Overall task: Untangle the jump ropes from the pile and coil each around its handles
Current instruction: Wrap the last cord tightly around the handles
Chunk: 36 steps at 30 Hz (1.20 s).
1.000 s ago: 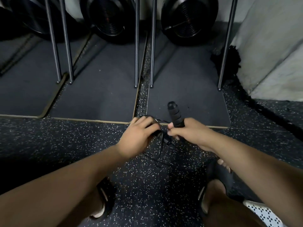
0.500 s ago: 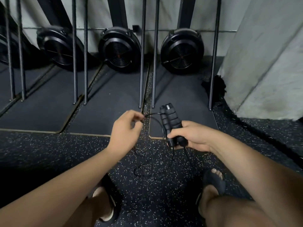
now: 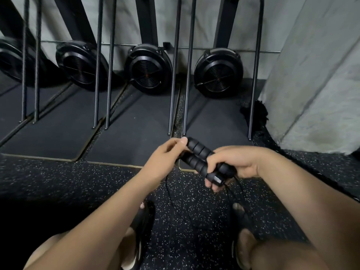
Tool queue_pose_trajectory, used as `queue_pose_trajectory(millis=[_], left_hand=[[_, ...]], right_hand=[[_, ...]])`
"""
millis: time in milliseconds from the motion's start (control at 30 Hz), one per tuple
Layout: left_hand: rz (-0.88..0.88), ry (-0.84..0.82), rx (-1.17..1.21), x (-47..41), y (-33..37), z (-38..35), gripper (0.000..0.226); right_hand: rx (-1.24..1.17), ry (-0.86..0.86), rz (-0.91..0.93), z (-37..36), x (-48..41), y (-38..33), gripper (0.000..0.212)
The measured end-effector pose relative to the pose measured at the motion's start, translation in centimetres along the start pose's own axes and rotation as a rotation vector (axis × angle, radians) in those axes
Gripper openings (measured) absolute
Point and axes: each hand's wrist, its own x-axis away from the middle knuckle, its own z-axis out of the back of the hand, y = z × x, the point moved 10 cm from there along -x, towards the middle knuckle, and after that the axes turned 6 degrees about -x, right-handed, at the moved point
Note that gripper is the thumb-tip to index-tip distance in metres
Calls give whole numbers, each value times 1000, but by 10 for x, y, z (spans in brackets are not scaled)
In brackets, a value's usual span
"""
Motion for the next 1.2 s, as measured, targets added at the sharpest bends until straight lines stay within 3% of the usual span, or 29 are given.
queue_pose_trajectory(millis=[67, 233, 400, 533, 700, 900, 1200], left_hand=[[-70, -59, -24, 0, 8, -3, 20], [-77, -141, 74, -12, 7, 3, 33], [-48, 9, 10, -25, -1, 29, 11], [-82, 137, -322, -30, -7, 41, 14], [6, -2, 3, -11, 8, 9, 45], [-41, 4, 44, -12, 13, -2, 10], [-92, 54, 55, -14, 25, -2, 11]], right_hand=[[-81, -15, 51, 3, 3, -4, 39], [-151, -17, 107, 13, 4, -6, 52], [-61, -92, 80, 4, 4, 0, 52], [-197, -100, 192, -2, 1, -11, 49], [-386, 133, 365, 9, -9, -25, 36], [-520, 133, 433, -9, -19, -21, 40], [-702, 151, 586, -6, -27, -18, 44]])
